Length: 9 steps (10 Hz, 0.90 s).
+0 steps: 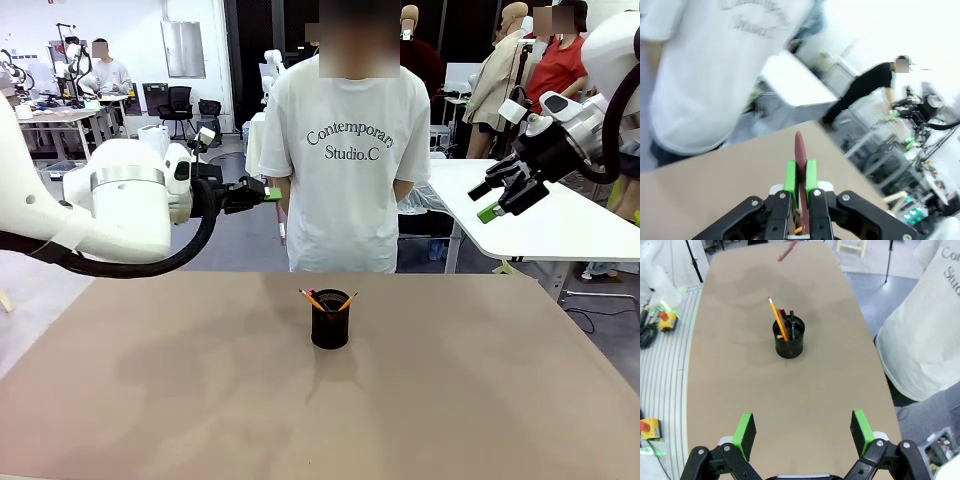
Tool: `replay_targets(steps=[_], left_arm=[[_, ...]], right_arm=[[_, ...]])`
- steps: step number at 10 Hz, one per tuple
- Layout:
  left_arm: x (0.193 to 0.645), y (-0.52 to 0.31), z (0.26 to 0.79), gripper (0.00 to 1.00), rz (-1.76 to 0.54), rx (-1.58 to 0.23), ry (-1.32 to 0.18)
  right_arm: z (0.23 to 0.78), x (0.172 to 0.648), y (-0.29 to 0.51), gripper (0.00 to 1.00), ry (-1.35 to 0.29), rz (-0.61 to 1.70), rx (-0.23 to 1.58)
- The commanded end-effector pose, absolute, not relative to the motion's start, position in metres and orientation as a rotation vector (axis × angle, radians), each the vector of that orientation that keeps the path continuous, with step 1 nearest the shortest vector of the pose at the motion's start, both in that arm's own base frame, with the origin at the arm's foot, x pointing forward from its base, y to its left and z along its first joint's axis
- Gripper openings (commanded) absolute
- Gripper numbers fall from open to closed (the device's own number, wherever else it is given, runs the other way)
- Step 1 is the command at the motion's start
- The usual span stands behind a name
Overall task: Place the pens into the pen holder.
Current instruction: Pick up a writing instrument from the table and place it into the Pen holder.
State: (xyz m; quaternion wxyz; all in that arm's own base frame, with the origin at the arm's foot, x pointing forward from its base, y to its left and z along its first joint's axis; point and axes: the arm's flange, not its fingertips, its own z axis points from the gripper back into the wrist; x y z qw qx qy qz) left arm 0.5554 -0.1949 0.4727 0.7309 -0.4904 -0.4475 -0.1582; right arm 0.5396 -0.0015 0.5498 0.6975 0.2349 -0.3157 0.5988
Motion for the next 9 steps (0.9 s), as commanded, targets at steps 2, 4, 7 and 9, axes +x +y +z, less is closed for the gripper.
replay_targets(steps=[2,4,7,9], left_arm=[[0.541,-0.206,0.455,0.00,-0.433,-1.253,-1.077],[0.538,-0.230,0.457,0.00,-0.523,-1.157,-1.211],[0.528,-0.274,0.442,0.00,-0.629,-0.945,-1.370],[0.523,-0.285,0.434,0.00,-0.697,-0.923,-1.397]], right_arm=[[0.553,0.536,-0.001,1.00,-0.696,1.319,0.532],[0.553,0.536,-0.001,1.00,-0.696,1.319,0.532],[0.553,0.536,-0.001,1.00,-0.696,1.319,0.532],[0.553,0.536,-0.001,1.00,-0.696,1.319,0.532]])
